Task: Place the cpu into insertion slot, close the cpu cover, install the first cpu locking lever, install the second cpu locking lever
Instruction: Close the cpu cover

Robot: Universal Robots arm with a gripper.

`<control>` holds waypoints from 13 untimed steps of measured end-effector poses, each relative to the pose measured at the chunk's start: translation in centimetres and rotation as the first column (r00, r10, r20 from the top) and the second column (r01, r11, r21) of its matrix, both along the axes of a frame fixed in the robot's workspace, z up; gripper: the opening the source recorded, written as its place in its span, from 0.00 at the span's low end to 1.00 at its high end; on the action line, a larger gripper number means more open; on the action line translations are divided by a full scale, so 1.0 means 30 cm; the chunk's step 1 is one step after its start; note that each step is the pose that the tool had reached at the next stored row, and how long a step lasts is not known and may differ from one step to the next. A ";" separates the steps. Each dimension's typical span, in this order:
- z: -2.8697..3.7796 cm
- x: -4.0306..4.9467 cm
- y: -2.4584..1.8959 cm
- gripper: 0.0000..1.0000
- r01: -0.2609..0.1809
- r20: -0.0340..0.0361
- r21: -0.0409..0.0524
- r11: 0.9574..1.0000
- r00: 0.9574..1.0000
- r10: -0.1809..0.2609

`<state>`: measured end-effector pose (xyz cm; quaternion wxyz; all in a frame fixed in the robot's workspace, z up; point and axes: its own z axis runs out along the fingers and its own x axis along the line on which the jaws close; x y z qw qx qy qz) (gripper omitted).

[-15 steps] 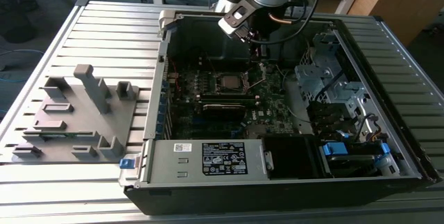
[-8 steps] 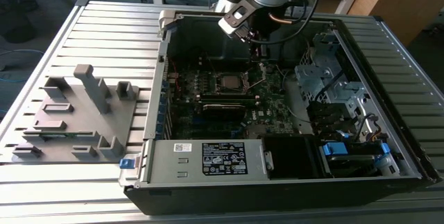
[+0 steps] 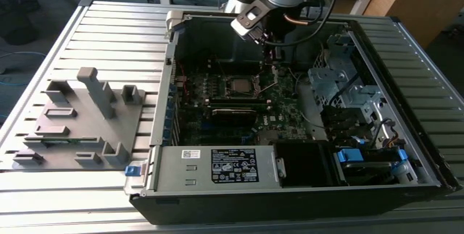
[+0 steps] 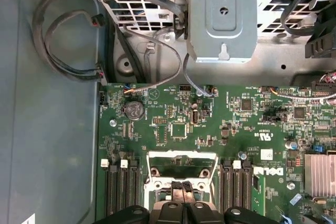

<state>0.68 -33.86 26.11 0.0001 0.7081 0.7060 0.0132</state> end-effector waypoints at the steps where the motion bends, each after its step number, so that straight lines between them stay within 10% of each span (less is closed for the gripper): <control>1: 0.000 0.003 0.000 0.10 0.000 0.000 0.000 1.000 1.000 0.000; 13: 0.000 0.037 0.000 0.10 0.000 0.000 0.000 1.000 1.000 0.000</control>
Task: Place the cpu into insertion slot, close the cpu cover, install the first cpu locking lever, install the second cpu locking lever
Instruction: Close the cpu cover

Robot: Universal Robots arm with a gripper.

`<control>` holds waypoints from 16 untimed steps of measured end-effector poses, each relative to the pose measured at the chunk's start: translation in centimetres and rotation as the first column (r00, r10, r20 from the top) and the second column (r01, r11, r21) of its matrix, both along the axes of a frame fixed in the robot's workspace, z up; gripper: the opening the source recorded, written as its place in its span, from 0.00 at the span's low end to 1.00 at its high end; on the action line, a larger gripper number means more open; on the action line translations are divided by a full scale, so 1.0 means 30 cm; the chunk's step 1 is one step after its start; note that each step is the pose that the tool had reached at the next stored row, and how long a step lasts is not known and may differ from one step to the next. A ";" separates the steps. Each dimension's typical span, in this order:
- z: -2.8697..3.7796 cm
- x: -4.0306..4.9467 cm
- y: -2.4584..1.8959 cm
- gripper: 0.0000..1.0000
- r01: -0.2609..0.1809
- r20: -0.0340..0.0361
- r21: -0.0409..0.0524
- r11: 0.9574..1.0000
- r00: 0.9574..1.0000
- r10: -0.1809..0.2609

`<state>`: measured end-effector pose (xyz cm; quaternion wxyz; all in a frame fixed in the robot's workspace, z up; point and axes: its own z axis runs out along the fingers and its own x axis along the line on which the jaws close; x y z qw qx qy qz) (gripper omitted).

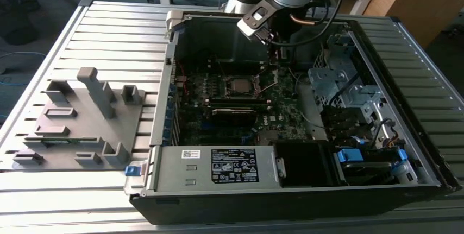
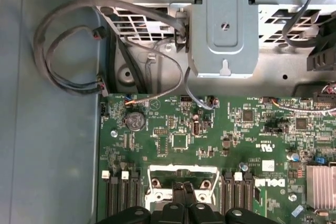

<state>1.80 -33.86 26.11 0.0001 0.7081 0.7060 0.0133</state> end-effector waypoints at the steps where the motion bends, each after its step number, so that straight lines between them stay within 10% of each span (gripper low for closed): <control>1: 0.000 0.003 0.000 0.10 0.000 0.000 0.000 1.000 1.000 0.000; 16: -0.001 0.074 0.000 0.10 0.000 0.000 0.000 1.000 1.000 0.000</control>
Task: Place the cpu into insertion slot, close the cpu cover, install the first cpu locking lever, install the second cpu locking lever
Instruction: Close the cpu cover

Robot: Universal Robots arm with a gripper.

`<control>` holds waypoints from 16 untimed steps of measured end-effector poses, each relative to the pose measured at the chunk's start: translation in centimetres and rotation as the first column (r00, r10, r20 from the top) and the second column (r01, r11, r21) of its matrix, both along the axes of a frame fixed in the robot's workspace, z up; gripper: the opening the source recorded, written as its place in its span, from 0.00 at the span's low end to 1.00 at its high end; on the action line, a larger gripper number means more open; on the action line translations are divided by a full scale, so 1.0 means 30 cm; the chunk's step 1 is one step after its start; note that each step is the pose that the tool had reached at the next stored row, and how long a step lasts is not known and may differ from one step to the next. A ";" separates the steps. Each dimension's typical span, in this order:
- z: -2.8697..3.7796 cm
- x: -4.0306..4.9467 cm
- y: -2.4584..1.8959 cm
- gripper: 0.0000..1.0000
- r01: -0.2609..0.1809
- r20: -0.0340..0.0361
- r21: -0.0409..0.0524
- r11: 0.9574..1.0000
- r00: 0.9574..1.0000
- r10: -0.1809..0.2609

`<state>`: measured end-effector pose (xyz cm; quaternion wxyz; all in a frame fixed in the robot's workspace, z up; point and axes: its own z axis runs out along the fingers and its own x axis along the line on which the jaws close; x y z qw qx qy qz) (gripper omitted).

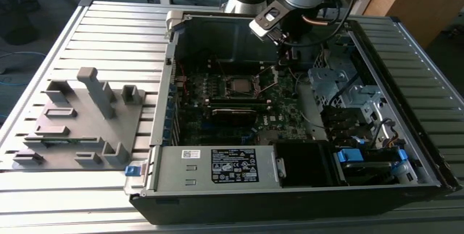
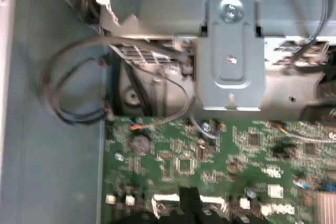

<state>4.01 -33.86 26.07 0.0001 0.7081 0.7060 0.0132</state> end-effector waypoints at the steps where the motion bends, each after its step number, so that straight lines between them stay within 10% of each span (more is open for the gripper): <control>1: 0.000 0.005 0.000 0.10 0.000 0.000 0.000 1.000 1.000 0.000; 16: -0.003 0.047 0.000 0.10 0.000 0.000 0.000 1.000 1.000 0.000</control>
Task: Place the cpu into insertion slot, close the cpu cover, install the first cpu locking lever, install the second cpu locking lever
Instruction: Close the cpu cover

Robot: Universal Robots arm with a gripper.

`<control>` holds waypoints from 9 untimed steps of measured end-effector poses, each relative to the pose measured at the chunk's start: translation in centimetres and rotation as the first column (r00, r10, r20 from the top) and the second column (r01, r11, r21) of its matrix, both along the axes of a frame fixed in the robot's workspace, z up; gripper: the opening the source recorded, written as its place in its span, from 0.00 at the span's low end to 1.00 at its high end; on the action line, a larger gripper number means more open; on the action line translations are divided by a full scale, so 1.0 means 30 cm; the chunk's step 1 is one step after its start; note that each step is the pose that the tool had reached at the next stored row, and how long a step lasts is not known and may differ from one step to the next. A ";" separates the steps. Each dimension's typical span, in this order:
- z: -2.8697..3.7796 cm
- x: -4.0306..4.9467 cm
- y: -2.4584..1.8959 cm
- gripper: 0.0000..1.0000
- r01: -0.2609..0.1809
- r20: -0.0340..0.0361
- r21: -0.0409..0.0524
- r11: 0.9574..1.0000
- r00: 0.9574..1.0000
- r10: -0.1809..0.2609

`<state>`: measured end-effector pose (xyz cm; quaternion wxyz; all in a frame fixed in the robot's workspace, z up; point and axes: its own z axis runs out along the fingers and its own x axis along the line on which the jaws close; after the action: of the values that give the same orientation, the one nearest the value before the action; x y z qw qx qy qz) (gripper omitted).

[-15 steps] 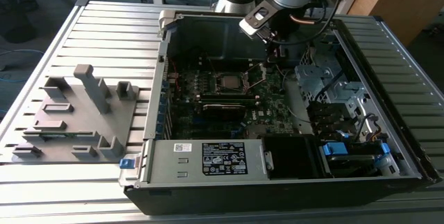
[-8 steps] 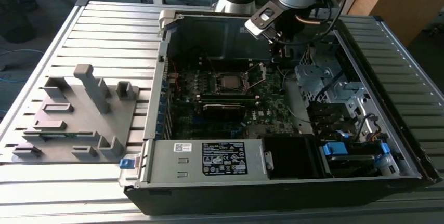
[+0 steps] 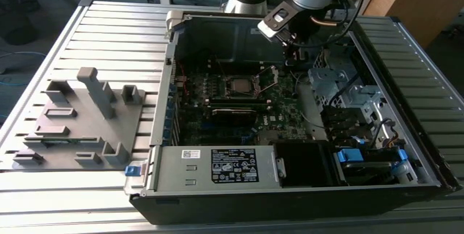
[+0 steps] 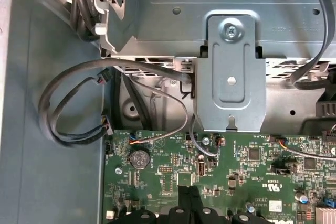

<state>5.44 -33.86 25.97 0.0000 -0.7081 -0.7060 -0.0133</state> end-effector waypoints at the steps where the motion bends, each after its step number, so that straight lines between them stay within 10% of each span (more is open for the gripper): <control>1: -0.002 0.000 0.000 0.10 0.000 0.000 0.000 1.000 1.000 0.000; 9: -0.024 0.000 0.000 0.10 0.000 0.000 -0.001 1.000 1.000 0.000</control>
<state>5.44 -33.86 25.24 -0.0002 -0.7081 -0.7060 -0.0131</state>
